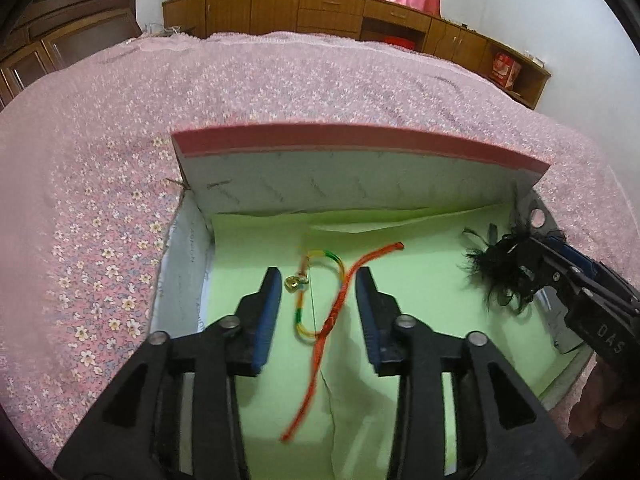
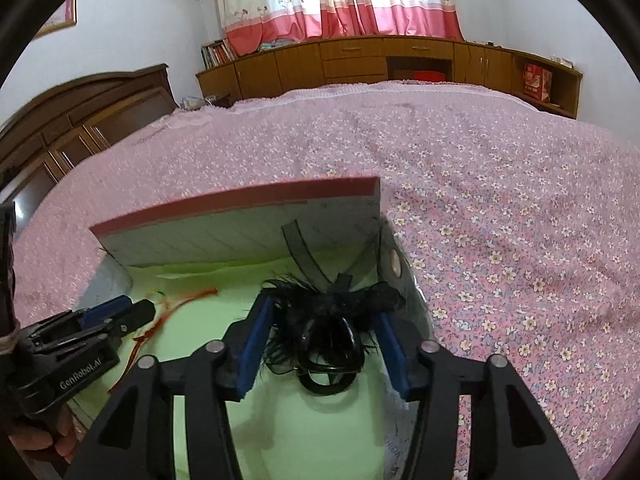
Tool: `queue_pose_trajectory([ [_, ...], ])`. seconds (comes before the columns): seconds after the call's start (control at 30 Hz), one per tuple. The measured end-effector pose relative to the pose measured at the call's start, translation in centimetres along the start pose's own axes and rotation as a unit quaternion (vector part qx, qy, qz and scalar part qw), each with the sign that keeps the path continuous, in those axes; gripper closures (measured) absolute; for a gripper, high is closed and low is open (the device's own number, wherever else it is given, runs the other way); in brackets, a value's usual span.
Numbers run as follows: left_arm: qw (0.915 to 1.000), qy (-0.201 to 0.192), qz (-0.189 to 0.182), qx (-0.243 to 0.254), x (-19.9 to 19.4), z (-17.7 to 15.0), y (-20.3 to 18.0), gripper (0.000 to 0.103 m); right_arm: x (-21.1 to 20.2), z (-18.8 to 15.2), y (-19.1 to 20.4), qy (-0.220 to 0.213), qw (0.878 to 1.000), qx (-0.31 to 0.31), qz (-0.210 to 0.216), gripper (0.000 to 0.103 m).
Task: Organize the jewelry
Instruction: 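Open the left tool to drop the bracelet while the right tool releases the clip in the box, then withdraw both tools from the box back toward the remaining jewelry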
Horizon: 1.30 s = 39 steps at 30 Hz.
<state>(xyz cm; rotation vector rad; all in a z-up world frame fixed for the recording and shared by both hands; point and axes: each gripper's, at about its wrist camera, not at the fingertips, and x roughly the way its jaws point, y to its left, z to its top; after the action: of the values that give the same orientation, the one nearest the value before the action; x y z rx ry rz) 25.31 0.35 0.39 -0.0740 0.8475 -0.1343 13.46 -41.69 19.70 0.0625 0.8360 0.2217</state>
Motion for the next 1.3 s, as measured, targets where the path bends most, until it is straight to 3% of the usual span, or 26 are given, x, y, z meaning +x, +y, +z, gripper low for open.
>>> queue_pose_trajectory([
  [0.2,0.9995,-0.03,-0.011,-0.005,-2.4,-0.1,0.1,0.069,-3.0,0.2,0.5,-0.039,0.999,-0.006,0.023,0.04],
  [0.73,0.9948,-0.098,-0.028,0.0,-10.7,-2.2,-0.3,0.068,-12.3,-1.1,1.2,-0.118,0.991,0.004,0.06,0.037],
  [1.3,0.9955,-0.09,-0.029,0.004,-14.6,-6.1,-0.1,0.066,-16.5,-5.4,-0.5,-0.109,0.991,0.027,0.068,0.035],
])
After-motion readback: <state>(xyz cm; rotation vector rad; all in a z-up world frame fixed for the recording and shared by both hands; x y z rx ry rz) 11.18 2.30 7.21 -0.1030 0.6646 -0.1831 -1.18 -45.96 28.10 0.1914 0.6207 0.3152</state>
